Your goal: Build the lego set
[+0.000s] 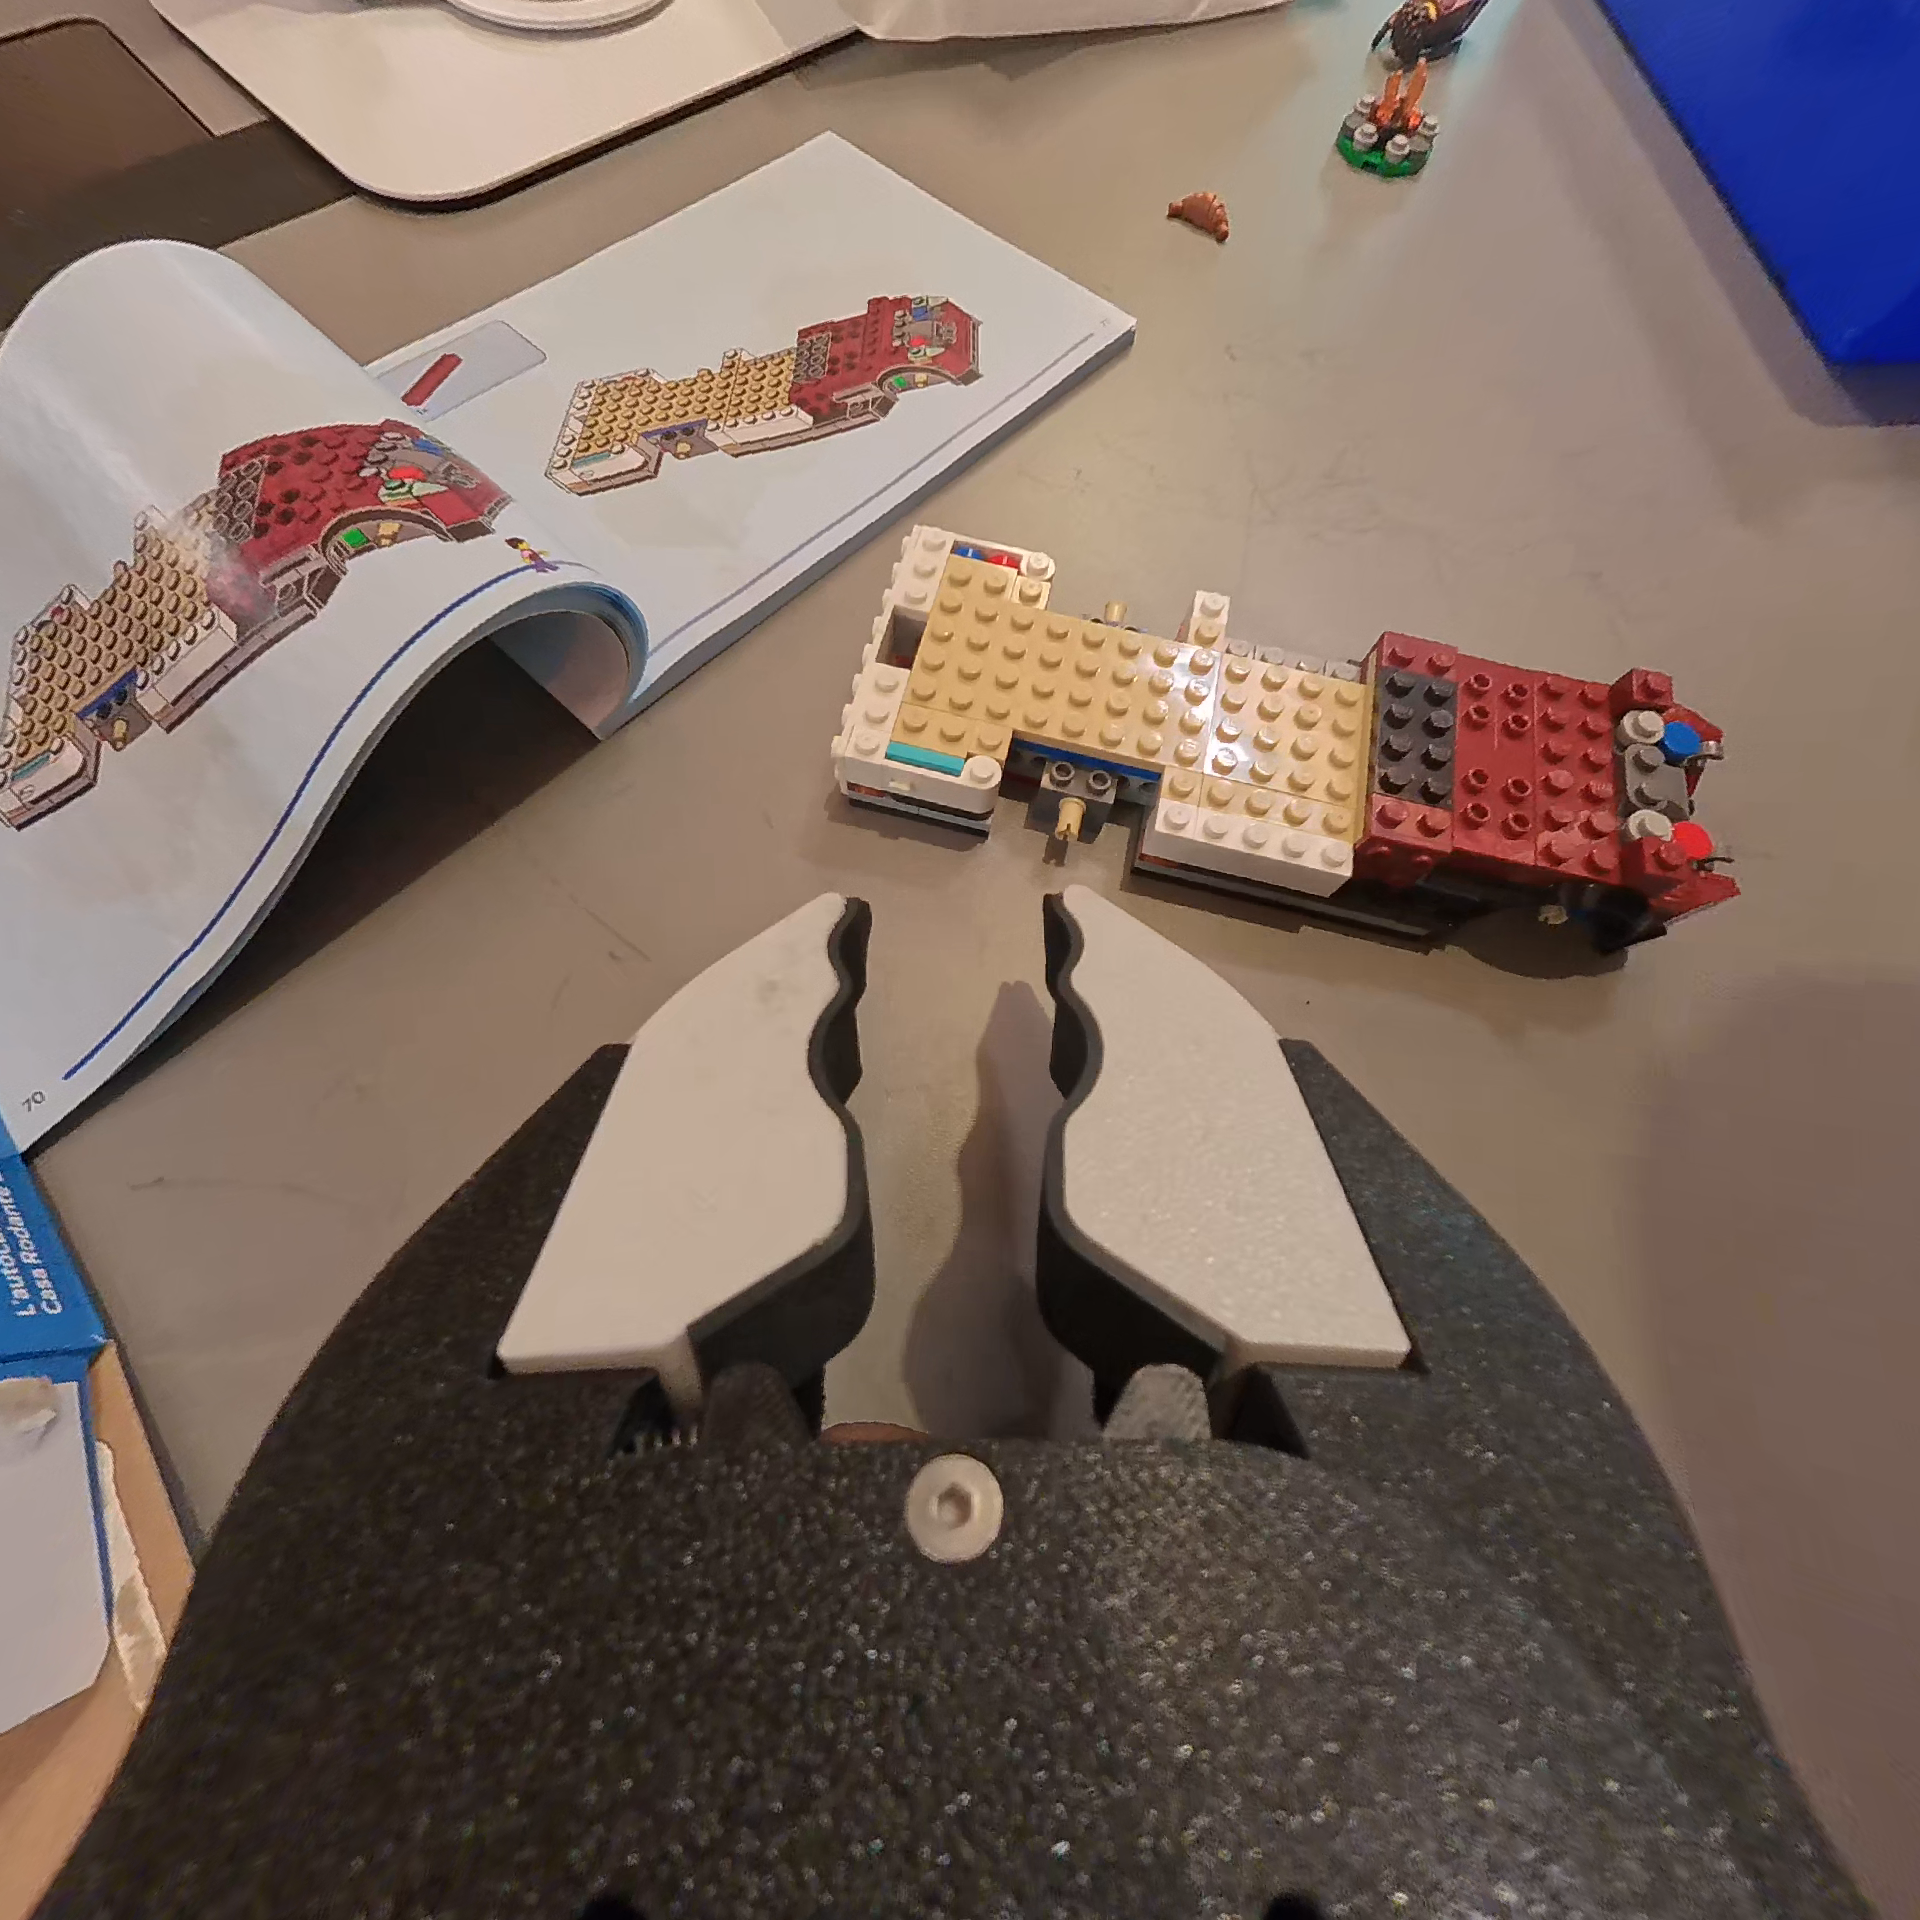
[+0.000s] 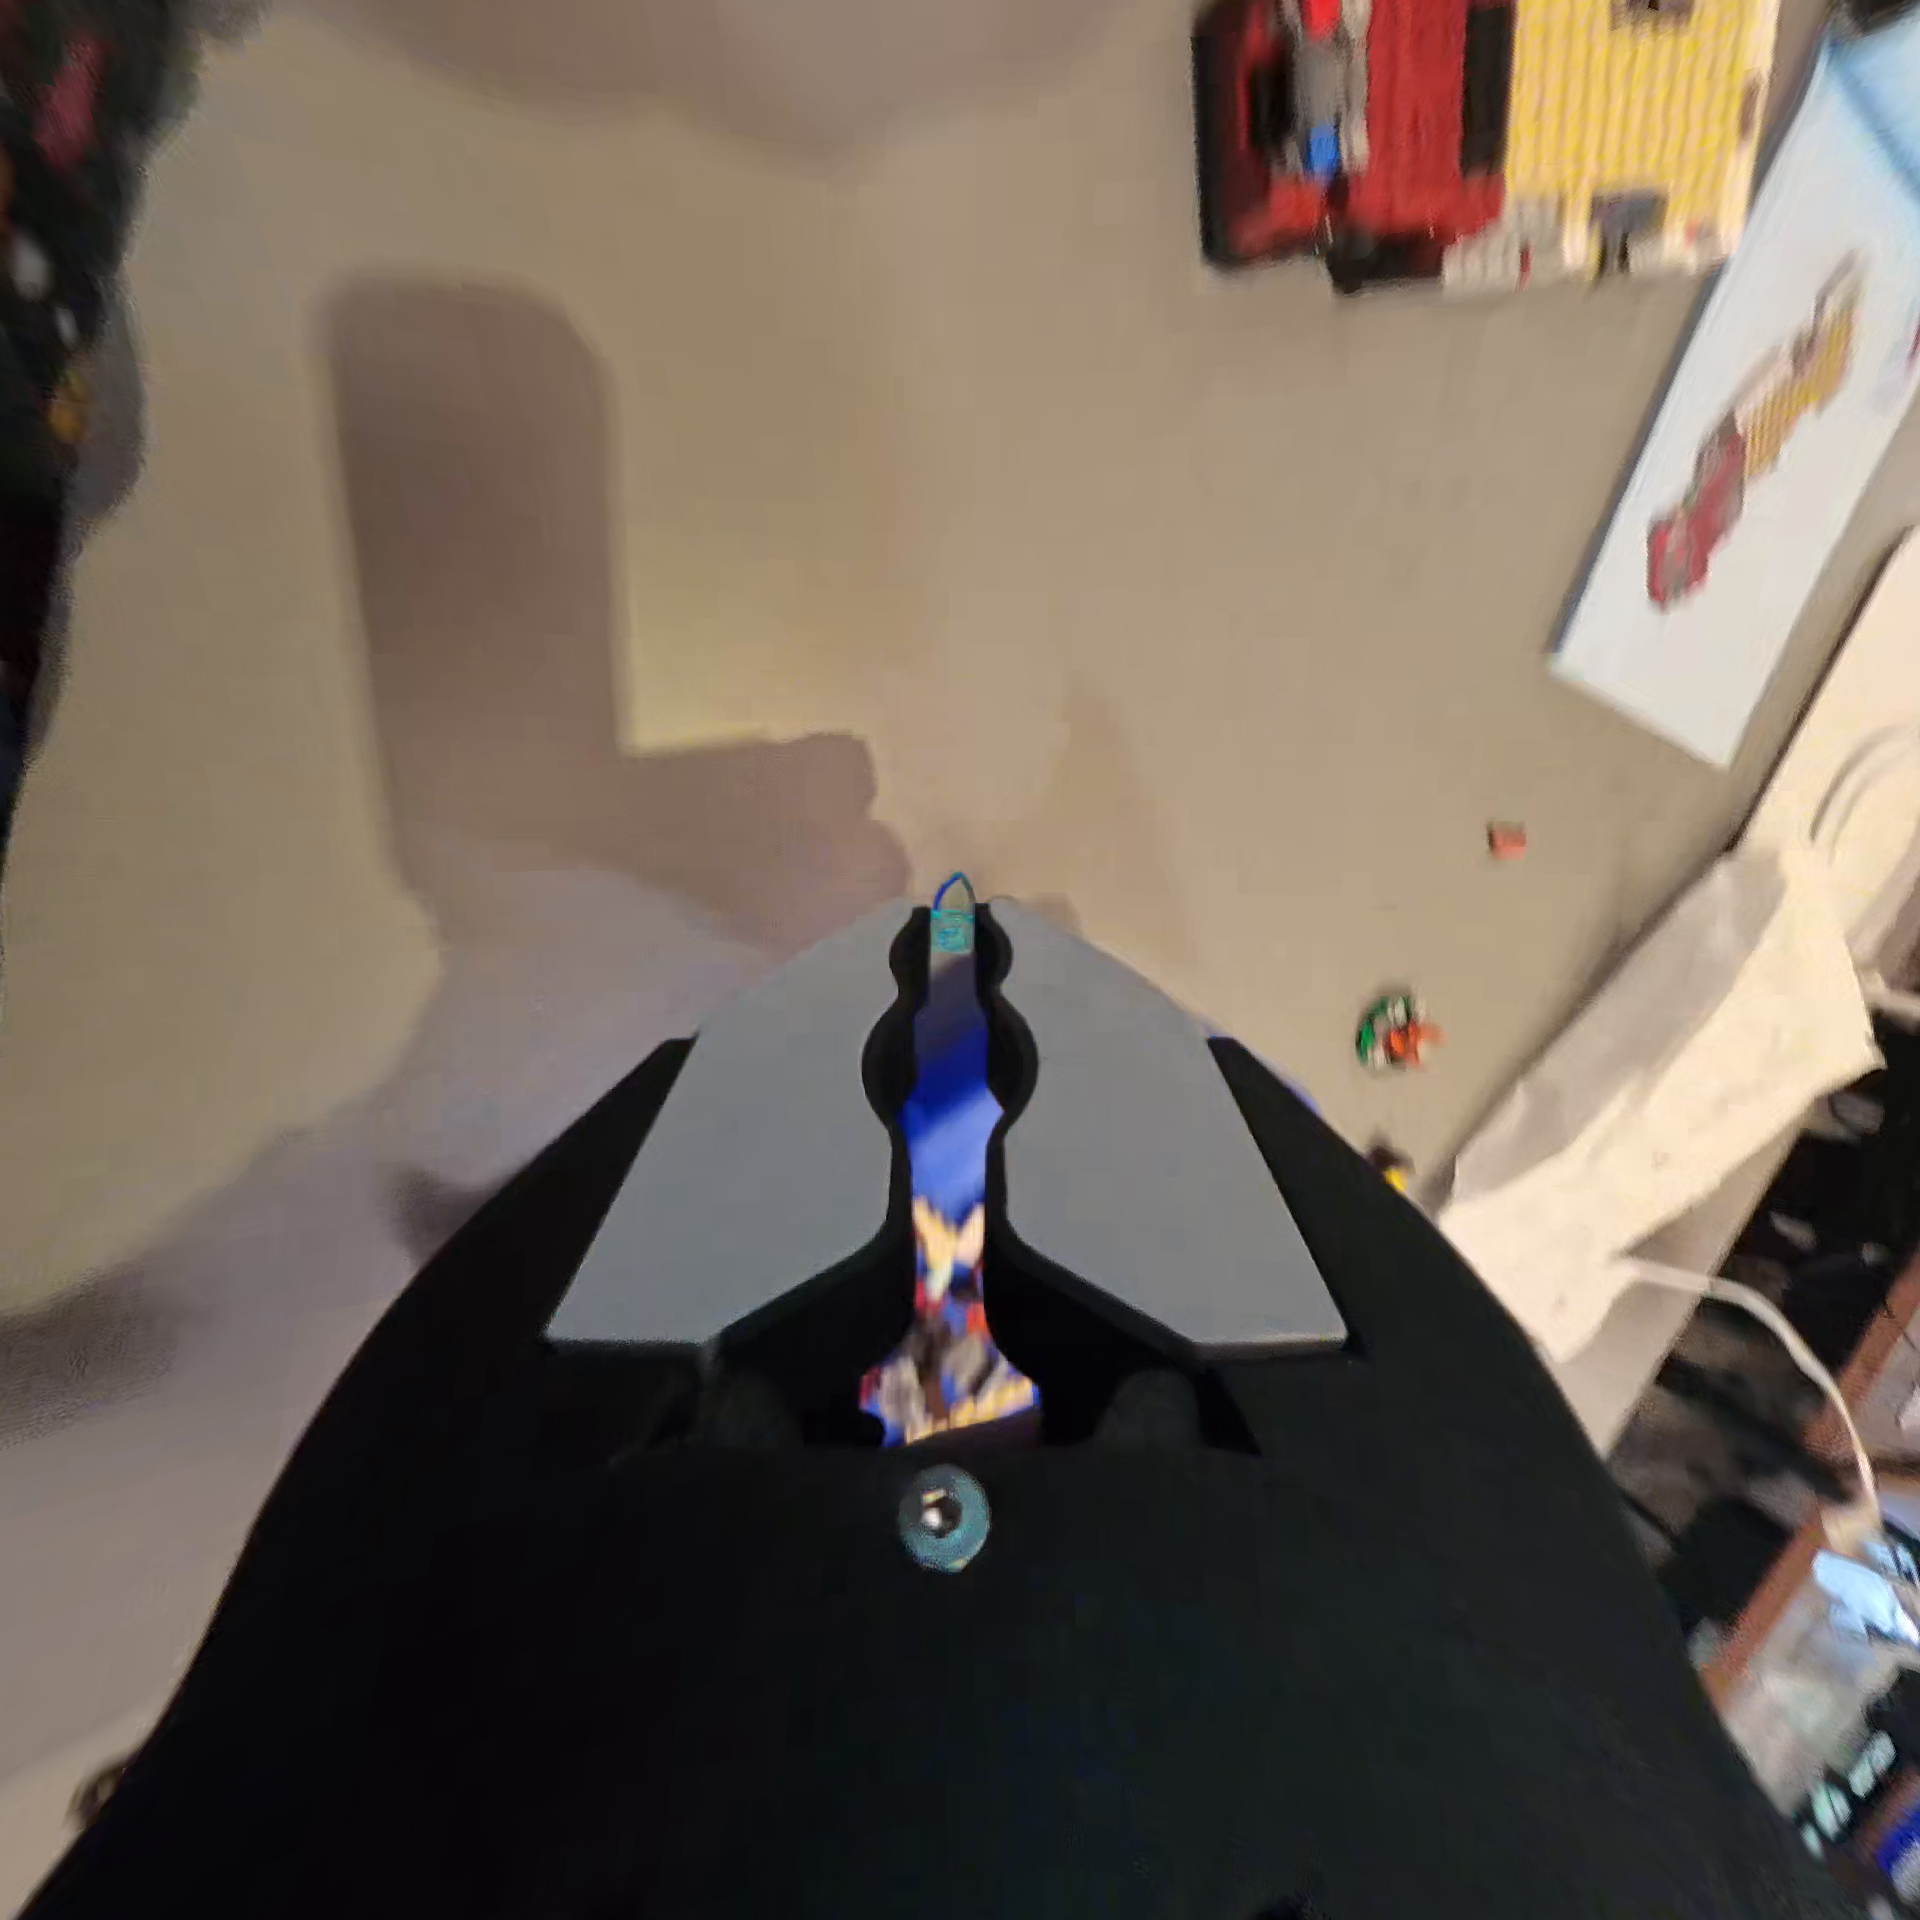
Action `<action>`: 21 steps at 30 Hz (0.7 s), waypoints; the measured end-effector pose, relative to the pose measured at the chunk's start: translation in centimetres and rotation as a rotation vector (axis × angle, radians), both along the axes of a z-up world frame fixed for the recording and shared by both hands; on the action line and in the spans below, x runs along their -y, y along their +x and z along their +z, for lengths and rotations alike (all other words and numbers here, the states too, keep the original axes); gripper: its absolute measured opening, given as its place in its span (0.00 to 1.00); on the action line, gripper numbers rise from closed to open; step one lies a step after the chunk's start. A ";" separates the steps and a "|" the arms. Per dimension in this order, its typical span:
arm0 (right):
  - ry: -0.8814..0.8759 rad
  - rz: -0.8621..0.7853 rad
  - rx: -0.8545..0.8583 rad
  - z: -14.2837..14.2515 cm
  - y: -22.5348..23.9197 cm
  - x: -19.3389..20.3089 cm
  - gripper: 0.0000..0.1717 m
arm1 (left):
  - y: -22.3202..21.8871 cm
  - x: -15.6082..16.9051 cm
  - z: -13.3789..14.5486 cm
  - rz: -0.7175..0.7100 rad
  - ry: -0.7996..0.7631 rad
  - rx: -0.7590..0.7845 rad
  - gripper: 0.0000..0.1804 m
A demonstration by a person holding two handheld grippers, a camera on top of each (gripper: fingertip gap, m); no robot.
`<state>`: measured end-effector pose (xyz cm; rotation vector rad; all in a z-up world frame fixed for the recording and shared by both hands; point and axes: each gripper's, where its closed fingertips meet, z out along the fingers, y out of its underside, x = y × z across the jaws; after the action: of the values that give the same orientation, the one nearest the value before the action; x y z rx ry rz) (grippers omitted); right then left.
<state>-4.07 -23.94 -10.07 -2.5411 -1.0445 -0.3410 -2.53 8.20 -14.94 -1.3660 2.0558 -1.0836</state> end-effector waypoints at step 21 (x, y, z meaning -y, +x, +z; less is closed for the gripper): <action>0.000 -0.191 -0.164 -2.7 -1.0 -0.4 0.09 | -0.7 0.9 -0.8 -0.057 0.081 -0.015 0.19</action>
<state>-5.03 -23.56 -12.78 -2.6242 -0.7451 -0.1789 -3.23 7.34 -15.69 -1.2878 2.1370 -1.0045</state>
